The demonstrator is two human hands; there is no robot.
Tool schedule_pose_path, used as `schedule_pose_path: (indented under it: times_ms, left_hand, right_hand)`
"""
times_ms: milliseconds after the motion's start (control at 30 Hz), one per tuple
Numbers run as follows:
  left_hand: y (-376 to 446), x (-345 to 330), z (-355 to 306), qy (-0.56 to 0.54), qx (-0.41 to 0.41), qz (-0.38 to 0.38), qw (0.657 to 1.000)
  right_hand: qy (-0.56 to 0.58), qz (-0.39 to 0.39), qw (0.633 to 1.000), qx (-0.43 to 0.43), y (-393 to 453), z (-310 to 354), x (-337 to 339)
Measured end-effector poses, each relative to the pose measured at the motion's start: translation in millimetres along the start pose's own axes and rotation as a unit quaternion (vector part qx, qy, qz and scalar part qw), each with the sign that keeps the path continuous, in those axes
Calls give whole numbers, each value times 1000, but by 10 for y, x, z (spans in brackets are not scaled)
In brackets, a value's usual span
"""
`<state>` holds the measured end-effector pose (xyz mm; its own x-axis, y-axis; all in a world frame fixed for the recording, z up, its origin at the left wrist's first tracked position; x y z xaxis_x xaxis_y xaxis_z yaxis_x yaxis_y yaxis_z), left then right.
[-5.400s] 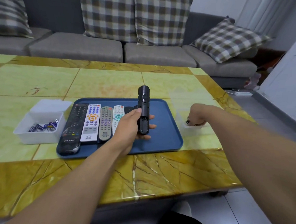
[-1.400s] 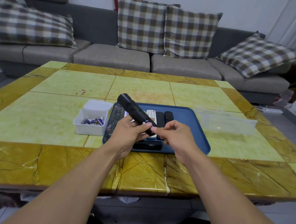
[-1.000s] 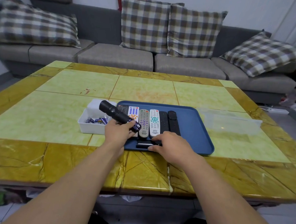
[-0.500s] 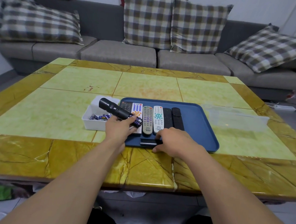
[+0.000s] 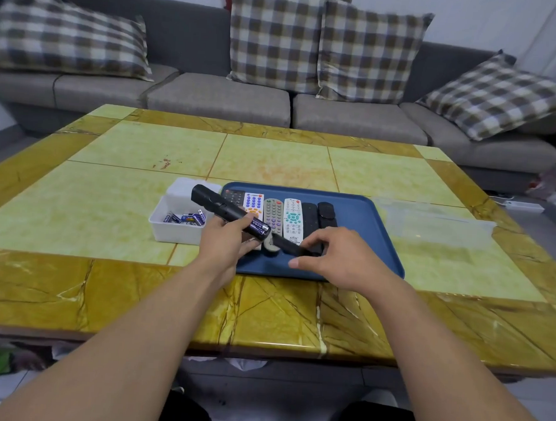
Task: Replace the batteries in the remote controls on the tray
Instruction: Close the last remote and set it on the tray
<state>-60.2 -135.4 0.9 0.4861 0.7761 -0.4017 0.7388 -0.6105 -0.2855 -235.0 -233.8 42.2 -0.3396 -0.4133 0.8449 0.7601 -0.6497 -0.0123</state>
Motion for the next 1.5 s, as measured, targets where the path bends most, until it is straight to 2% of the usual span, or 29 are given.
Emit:
schedule_pose_path:
  times_ms: [167, 267, 333, 500, 600, 700, 800, 867, 967, 1067, 1133, 1500]
  left_hand:
    - [-157, -123, -14, -45, 61, 103, 992]
    - [-233, -166, -7, -80, 100, 193, 973]
    - [-274, -213, 4, -60, 98, 232, 966]
    - [-296, -320, 80, 17, 35, 204, 978]
    - [-276, -315, 76, 15, 22, 194, 981]
    - [-237, -286, 38, -14, 34, 177, 983]
    - [-210, -268, 21, -12, 41, 173, 984]
    - [-207, -264, 30, -13, 41, 169, 985]
    - [-224, -276, 36, -3, 8, 162, 987]
    - [-177, -232, 17, -2, -63, 120, 991]
    - [-150, -194, 1, -11, -78, 94, 992]
    - [-180, -184, -5, -9, -88, 119, 989]
  right_hand:
    - [111, -120, 986, -25, -14, 52, -23]
    - [57, -188, 980, -25, 7, 95, -90]
    - [10, -209, 977, -32, -11, 145, -109]
    - [-62, -236, 970, -16, -60, 266, -148]
    - [-30, -217, 976, 2, -18, 227, -164]
    - [138, -195, 971, -19, -16, 174, -115]
    - [262, -161, 946, -102, -50, 114, -62]
    - [353, -87, 919, -153, -80, 90, -53]
    - [448, 5, 879, -166, -117, 81, -62]
    - [503, 25, 849, -163, -125, 70, -48]
    - [529, 40, 831, -168, -127, 52, -46]
    - [570, 36, 803, -169, -136, -16, -75]
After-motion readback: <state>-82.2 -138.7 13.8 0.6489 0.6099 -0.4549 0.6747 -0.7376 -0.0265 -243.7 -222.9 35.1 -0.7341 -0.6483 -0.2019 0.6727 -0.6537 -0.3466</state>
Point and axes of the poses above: each hand's wrist, its own y-axis towards the middle knuckle, its own x-axis out of the back of the hand, z = x × y, the point moved 1 cm from there along y, towards the middle knuckle, and after that the axes turned 1 degree about x, right-handed, at the moved point
